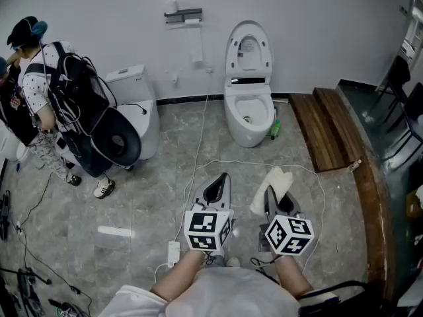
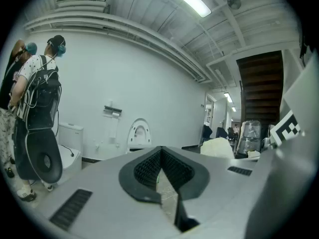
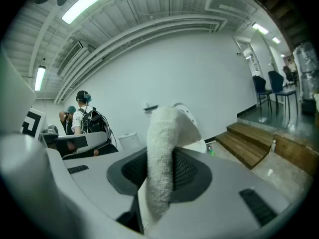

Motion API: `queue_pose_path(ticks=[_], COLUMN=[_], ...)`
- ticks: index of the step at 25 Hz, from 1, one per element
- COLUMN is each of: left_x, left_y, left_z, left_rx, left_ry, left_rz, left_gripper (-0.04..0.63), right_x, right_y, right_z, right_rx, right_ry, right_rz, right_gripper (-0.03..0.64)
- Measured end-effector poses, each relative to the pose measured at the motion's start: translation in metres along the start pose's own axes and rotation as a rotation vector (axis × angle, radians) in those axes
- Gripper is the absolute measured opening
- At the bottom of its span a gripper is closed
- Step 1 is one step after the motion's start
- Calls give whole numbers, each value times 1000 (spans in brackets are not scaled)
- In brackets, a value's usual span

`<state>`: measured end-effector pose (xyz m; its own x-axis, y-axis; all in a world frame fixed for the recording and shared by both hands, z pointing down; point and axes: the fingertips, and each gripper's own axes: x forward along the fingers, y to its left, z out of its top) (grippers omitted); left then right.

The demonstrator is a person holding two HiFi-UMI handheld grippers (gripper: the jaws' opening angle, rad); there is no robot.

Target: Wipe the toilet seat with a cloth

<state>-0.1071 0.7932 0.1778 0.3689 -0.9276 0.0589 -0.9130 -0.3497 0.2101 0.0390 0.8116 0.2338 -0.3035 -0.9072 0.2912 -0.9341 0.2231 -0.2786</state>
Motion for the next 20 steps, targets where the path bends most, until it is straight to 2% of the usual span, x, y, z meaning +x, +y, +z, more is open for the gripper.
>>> queue_pose_path(ticks=[3,9,16,20], left_x=[2,9,30,44], left_y=[0,11,33,44], left_z=[-1,-5,2,6], left_rx=[16,0,5,4], left_ry=[1,16,18,14], left_rz=[5,6,-8,-23], left_gripper=[9,8,9,9], right_x=[2,9,35,53], right_y=[-1,0,-7,-2], right_z=[3,3,12,18], right_rx=[-3,4,45,50], right_ry=[-9,-1,-20,-31], right_rz=[5,-4,-68,-68], right_gripper=[100,100,100,100])
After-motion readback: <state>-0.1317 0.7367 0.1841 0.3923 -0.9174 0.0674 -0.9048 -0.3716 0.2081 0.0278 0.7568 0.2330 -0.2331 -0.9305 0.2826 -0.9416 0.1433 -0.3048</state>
